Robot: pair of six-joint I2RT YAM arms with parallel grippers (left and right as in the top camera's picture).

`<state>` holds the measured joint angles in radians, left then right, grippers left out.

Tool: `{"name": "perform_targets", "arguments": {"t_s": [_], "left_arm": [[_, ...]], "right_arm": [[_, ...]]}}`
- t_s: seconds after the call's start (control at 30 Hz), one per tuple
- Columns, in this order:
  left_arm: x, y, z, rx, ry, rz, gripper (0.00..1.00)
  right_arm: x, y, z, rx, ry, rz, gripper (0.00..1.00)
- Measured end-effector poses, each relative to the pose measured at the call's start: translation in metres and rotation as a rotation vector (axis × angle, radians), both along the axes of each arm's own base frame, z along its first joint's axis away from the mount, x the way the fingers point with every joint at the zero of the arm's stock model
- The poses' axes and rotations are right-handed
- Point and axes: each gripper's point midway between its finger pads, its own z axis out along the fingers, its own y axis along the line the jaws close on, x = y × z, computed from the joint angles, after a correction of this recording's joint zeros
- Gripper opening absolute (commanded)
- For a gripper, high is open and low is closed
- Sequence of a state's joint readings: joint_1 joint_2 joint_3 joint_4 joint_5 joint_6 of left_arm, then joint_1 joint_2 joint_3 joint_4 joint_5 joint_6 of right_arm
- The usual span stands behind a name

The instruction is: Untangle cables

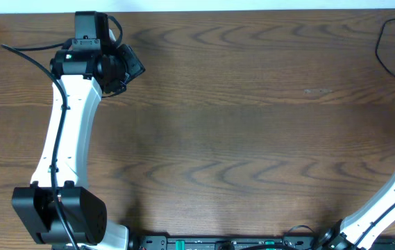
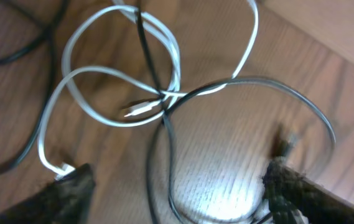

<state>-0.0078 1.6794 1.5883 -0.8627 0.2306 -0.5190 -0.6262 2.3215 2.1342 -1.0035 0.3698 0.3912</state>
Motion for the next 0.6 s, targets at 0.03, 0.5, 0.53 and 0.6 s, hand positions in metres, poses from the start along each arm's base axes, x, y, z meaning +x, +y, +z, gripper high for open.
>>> {"name": "perform_targets", "arguments": {"t_s": [0.03,0.5,0.53,0.6], "left_arm": [[0.0,0.0,0.0,0.0,-0.002,0.0,0.52],[0.009,-0.002,0.007,0.047,-0.067,-0.1,0.52],[0.009,-0.003,0.008,0.056,-0.076,-0.121,0.52],[0.011,-0.004,0.016,0.079,-0.114,-0.164,0.56]], "right_arm": [[0.002,0.004,-0.001,0.009,0.003,0.016,0.89],[0.043,0.132,0.168,0.048,-0.327,0.526,0.94],[0.042,0.152,0.189,0.045,-0.364,0.607,0.94],[0.039,0.197,0.227,0.044,-0.43,0.775,0.96]]}}
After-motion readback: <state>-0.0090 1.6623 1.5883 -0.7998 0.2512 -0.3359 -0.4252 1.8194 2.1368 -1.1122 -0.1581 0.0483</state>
